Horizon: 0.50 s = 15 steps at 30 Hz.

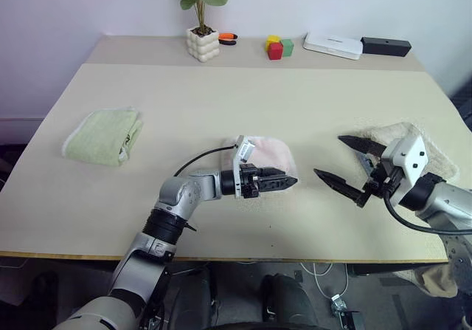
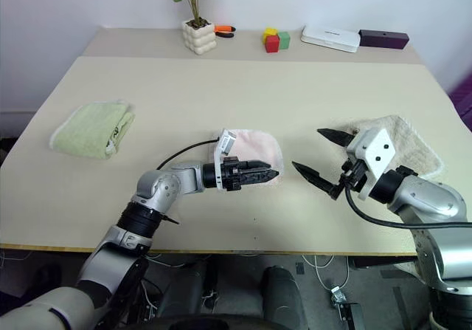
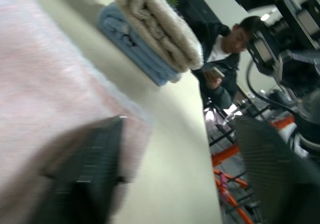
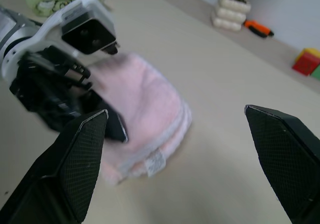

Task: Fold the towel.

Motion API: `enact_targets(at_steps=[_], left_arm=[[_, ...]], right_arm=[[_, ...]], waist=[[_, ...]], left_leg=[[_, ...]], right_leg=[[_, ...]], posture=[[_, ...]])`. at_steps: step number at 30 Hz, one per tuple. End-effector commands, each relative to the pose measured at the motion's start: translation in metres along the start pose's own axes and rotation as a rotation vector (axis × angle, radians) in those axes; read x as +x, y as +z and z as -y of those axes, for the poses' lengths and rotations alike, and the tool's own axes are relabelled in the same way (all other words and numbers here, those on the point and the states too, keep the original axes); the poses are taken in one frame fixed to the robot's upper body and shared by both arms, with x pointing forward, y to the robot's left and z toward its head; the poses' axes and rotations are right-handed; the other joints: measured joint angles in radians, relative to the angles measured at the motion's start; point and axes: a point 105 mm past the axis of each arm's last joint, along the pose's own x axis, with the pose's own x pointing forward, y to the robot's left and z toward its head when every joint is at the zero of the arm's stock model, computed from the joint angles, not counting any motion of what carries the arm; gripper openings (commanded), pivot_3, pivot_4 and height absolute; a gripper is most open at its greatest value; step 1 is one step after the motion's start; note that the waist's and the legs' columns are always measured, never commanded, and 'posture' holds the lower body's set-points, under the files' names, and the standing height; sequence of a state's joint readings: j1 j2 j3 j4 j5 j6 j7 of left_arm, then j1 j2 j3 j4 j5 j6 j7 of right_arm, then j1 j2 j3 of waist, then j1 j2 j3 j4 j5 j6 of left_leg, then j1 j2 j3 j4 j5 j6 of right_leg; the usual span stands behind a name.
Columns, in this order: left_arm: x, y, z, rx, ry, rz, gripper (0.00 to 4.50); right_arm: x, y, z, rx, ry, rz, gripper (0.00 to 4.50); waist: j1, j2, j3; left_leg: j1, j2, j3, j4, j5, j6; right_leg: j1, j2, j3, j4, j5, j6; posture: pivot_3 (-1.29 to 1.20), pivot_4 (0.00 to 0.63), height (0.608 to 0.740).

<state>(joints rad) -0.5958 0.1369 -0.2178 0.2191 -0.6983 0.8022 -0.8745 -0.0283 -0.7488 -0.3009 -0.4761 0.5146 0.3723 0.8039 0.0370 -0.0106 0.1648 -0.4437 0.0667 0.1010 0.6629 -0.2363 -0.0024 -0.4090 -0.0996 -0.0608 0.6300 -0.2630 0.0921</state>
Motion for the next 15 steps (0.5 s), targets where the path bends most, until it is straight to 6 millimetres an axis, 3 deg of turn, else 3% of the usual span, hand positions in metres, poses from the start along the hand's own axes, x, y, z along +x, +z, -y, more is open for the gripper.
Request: enact_targets(at_steps=[1, 5, 8, 12, 15], left_arm=[[-0.005, 0.014, 0.02, 0.061, -0.081, 0.052, 4.44], [-0.031, 0.047, 0.055, 0.12, -0.254, 0.179, 4.44], [-0.044, 0.066, 0.048, 0.131, -0.18, 0.278, 4.44], [-0.062, 0.085, 0.023, 0.138, 0.031, 0.415, 4.44], [-0.078, 0.09, 0.0, 0.131, 0.211, 0.532, 3.58]], right_arm=[[0.006, 0.008, 0.005, -0.018, -0.018, 0.048, 4.5], [0.026, 0.014, 0.042, 0.009, -0.242, 0.142, 4.5], [0.041, 0.017, 0.056, 0.113, -0.381, 0.223, 4.5], [0.063, 0.019, 0.03, 0.13, -0.341, 0.242, 4.5], [0.071, 0.013, 0.001, 0.287, -0.249, 0.255, 3.65]], waist=[[0.0, 0.0, 0.0], [-0.012, 0.001, 0.001], [-0.02, 0.001, 0.0], [-0.024, 0.001, 0.0], [-0.024, 0.001, 0.0]], left_leg=[[0.0, 0.0, 0.0, 0.0, 0.0, 0.0], [0.0, 0.001, 0.0, 0.0, 0.0, 0.0], [0.0, 0.001, 0.0, 0.0, 0.001, -0.001], [0.0, 0.0, 0.0, 0.0, 0.001, -0.001], [0.0, 0.0, 0.0, 0.0, 0.001, -0.001]], right_leg=[[0.0, 0.0, 0.0, 0.0, 0.0, 0.0], [-0.001, 0.0, 0.0, 0.001, 0.0, 0.0], [0.0, 0.0, 0.0, 0.002, 0.0, 0.0], [0.0, 0.0, 0.0, 0.002, 0.003, 0.006], [0.0, 0.0, 0.0, 0.002, 0.004, 0.008]], posture=[[0.0, 0.15, 0.735], [0.0, 0.15, 0.735], [0.0, 0.15, 0.735], [0.0, 0.15, 0.735], [0.0, 0.15, 0.735]])
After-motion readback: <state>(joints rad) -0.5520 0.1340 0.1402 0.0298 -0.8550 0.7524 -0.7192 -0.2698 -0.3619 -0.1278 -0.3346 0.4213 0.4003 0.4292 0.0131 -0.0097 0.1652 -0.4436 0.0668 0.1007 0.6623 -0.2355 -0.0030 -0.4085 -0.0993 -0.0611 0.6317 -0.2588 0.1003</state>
